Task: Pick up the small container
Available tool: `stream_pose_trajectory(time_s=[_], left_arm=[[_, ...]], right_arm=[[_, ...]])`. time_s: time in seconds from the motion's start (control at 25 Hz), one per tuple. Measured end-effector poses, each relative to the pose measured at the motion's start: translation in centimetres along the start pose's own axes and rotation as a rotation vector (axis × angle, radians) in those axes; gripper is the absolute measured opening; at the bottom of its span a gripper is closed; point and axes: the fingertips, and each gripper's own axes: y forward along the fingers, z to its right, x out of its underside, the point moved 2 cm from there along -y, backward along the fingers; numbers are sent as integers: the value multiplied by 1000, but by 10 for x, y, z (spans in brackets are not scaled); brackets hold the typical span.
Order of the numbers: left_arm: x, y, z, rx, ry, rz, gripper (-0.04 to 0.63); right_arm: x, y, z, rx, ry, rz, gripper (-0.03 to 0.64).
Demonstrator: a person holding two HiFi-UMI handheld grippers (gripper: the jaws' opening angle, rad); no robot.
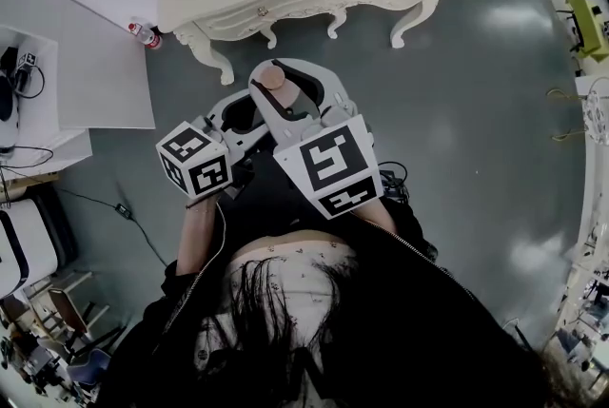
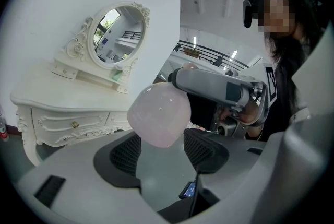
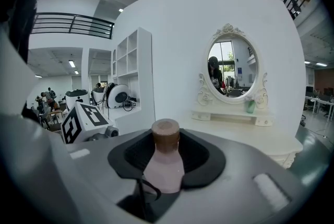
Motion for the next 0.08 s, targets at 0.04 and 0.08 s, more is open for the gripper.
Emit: stream_pose_trajectory(time_s=[0.04, 0.08], left_arm=[[0, 0, 0, -1, 0, 0, 238], [0, 0, 0, -2, 0, 0, 238]], right_arm=[[0, 0, 0, -1, -1, 0, 149], [0, 0, 0, -1, -1, 0, 149]])
